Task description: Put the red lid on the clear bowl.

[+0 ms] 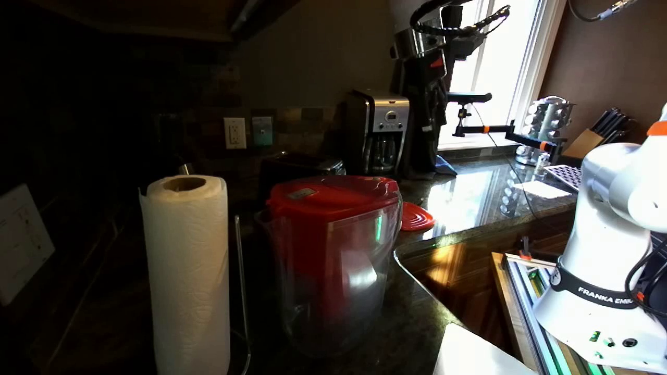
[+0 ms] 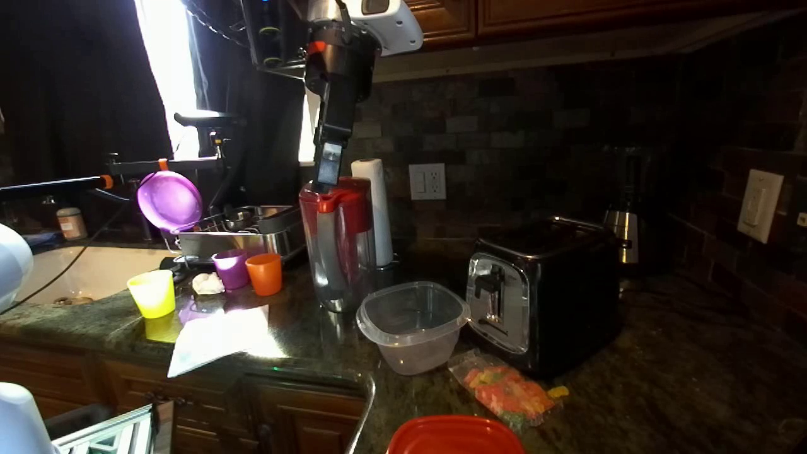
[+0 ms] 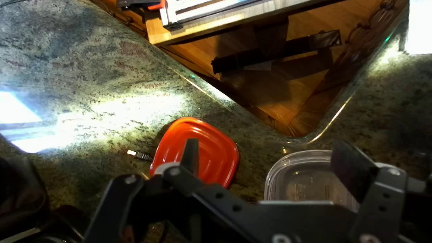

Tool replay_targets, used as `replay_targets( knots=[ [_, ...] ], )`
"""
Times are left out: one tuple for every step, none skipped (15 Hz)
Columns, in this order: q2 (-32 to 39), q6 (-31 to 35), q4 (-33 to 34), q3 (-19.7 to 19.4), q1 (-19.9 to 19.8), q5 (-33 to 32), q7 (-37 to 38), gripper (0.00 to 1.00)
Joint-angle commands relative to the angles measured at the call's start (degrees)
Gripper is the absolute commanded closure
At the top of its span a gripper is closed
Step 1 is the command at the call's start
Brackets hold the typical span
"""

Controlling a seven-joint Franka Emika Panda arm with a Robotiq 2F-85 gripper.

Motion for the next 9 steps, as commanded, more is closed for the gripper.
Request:
replay_targets(
  knots=[
    [0.1,-0.2,0.1,-1.1,1.4,-0.3,0.4,0.0],
    [0.1,-0.2,0.1,-1.1,1.4,-0.3,0.4,0.0],
    [0.1,-0.2,0.1,-1.1,1.4,-0.3,0.4,0.0],
    [0.1,-0.2,0.1,-1.1,1.4,-0.3,0.4,0.0],
    [0.1,-0.2,0.1,-1.1,1.4,-0.3,0.4,0.0],
    [0.1,-0.2,0.1,-1.1,1.4,-0.3,0.4,0.0],
    [0.1,-0.2,0.1,-1.1,1.4,-0.3,0.4,0.0],
    [0.1,0.0,-0.1,-1.2,1.3,-0.5,0.4,0.0],
    [-0.1,0.4,-0.6,-1.6,1.1,-0.5,0.4,0.0]
  ],
)
